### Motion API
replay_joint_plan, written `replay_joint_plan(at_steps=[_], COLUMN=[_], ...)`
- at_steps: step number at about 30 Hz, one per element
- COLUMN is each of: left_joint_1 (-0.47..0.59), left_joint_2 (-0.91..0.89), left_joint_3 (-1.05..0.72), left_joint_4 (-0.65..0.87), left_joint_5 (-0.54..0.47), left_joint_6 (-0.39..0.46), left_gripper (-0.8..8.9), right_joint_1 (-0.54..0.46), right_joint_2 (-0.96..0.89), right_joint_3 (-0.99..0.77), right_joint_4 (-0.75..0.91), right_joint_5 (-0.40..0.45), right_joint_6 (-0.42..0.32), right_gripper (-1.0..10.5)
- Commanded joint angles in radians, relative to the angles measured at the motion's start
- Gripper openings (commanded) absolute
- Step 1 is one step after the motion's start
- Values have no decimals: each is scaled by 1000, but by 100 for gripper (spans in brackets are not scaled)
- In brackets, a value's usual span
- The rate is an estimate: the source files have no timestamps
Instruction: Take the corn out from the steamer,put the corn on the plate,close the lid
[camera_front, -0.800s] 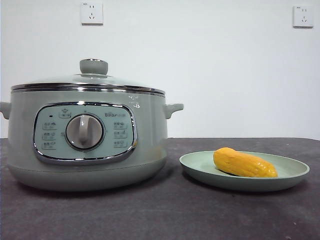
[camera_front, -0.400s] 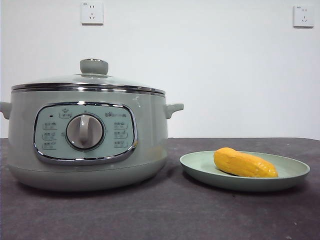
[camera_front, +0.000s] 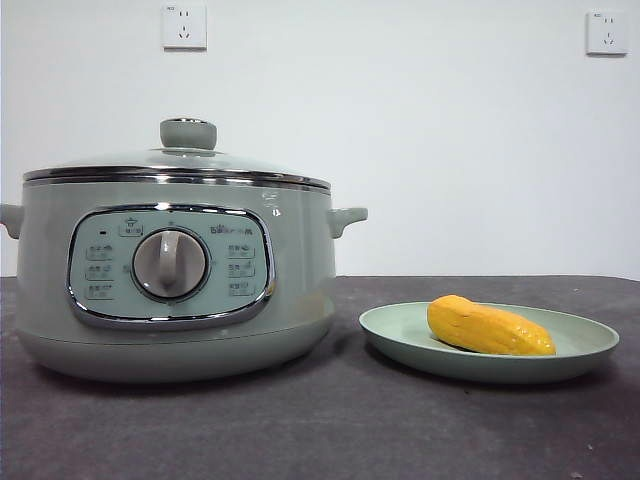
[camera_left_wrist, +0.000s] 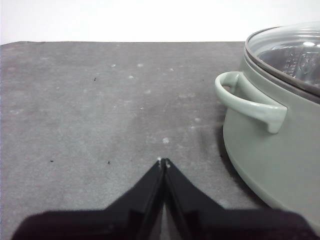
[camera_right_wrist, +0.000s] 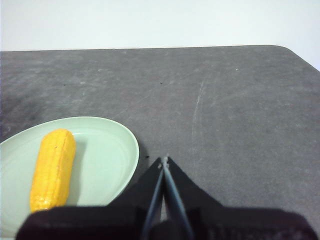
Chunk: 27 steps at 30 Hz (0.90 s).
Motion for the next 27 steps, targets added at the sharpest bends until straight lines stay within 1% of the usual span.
replay_joint_plan(at_steps=[1,2,27], left_joint_1=[3,3,3], left_joint_2=[-4,-4,-4], left_joint_3=[-16,-16,-16], left_joint_4=[6,6,6], left_joint_5=[3,3,3], left_joint_6=[-10,-10,-10], left_gripper=[-3,-3,-3], right_joint_1=[-2,-2,-2], right_joint_2=[-3,-3,-1], right_joint_3=[-11,-11,-11], right_joint_4=[-7,-7,-7], right_joint_5=[-1,-1,3], right_joint_6=[56,65,63], right_gripper=[1,1,1])
